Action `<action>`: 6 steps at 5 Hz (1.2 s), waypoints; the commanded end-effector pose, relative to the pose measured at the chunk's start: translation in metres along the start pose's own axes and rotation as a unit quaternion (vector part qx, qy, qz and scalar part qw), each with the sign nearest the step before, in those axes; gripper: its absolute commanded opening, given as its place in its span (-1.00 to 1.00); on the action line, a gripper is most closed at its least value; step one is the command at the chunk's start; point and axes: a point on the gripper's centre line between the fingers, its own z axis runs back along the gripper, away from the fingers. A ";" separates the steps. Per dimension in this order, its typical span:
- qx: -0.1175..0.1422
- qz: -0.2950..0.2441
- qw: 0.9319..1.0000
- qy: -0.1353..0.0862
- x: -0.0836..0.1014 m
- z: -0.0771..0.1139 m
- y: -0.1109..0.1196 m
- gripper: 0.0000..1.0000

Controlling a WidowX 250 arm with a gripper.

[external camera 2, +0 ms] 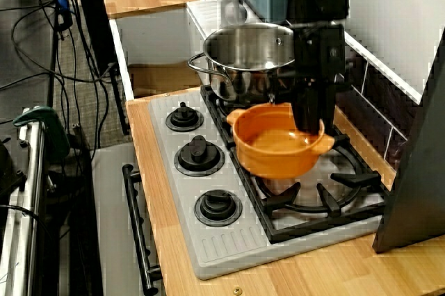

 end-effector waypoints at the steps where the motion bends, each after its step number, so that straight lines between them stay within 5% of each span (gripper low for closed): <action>1: 0.020 -0.008 1.000 -0.002 0.001 0.013 -0.003 1.00; 4: 0.041 0.023 0.999 -0.018 0.005 0.018 -0.015 1.00; 6: 0.058 0.054 0.997 -0.009 0.010 0.027 -0.032 1.00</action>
